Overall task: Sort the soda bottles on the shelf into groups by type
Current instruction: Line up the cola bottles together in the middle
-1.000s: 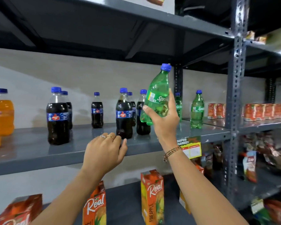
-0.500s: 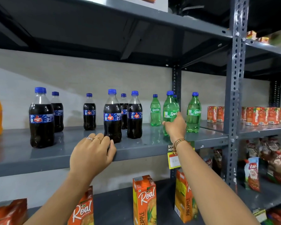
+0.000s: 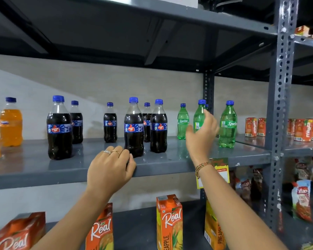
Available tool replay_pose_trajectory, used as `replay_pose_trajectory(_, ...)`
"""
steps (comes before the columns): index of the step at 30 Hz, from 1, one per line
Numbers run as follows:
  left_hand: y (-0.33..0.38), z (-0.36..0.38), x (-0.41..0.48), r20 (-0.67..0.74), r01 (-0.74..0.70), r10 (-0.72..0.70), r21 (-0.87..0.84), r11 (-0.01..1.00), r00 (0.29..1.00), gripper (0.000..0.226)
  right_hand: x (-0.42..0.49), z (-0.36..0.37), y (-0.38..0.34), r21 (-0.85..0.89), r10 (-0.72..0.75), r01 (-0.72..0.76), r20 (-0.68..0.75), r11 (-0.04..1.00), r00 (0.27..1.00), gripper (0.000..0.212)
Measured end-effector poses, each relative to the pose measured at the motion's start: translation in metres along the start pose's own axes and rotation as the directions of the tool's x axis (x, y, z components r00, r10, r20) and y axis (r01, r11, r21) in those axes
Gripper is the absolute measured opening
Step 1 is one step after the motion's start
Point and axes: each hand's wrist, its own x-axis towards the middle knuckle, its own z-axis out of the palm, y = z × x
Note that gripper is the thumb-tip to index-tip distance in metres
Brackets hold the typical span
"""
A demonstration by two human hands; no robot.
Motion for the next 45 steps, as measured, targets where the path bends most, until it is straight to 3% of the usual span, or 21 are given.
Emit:
replay_pose_trajectory(2, 0.0, -0.002, 0.0, 0.004, -0.012, 0.012, -0.02, 1.0, 1.0, 0.03, -0.024, 0.007, -0.025, 0.11, -0.193, 0.194, -0.021, 0.975, 0.981, 0.036)
replay_pose_trajectory(4, -0.004, -0.005, -0.002, 0.008, -0.061, 0.062, -0.029, 0.998, 0.998, 0.03, -0.044, 0.019, -0.048, 0.2, -0.236, 0.209, 0.123, 0.957, 0.964, 0.028)
replay_pose_trajectory(6, -0.013, -0.009, -0.007, 0.028, -0.132, 0.132, -0.01, 0.991, 0.991, 0.031, -0.057, 0.032, -0.066, 0.186, -0.174, 0.119, 0.315, 0.975, 0.933, 0.041)
replay_pose_trajectory(8, -0.026, -0.013, -0.018, 0.078, -0.143, 0.14, 0.035, 0.989, 0.987, 0.035, -0.063, 0.042, -0.077, 0.064, -0.08, 0.057, 0.476, 0.996, 0.876, 0.064)
replay_pose_trajectory(11, -0.047, -0.015, -0.031, 0.122, -0.091, 0.084, 0.051, 0.995, 0.989, 0.042, -0.063, 0.049, -0.088, -0.072, 0.072, -0.036, 0.601, 0.997, 0.796, 0.077)
replay_pose_trajectory(14, -0.054, -0.015, -0.033, 0.13, -0.109, 0.103, 0.034, 0.993, 0.986, 0.045, -0.062, 0.059, -0.091, -0.05, 0.12, -0.113, 0.615, 0.992, 0.78, 0.061)
replay_pose_trajectory(17, -0.053, -0.017, -0.032, 0.118, -0.092, 0.089, 0.02, 0.996, 0.989, 0.045, -0.066, 0.072, -0.095, 0.034, 0.131, -0.206, 0.67, 0.978, 0.731, 0.059)
replay_pose_trajectory(30, -0.047, -0.022, -0.028, 0.18, 0.007, -0.002, -0.026, 1.0, 0.984, 0.038, -0.082, 0.098, -0.104, 0.038, 0.109, -0.175, 0.651, 0.984, 0.751, 0.039)
replay_pose_trajectory(45, -0.043, -0.026, -0.027, 0.272, 0.071, -0.058, -0.041, 0.997, 0.961, 0.039, -0.081, 0.104, -0.094, 0.084, 0.09, -0.194, 0.663, 0.977, 0.743, 0.04)
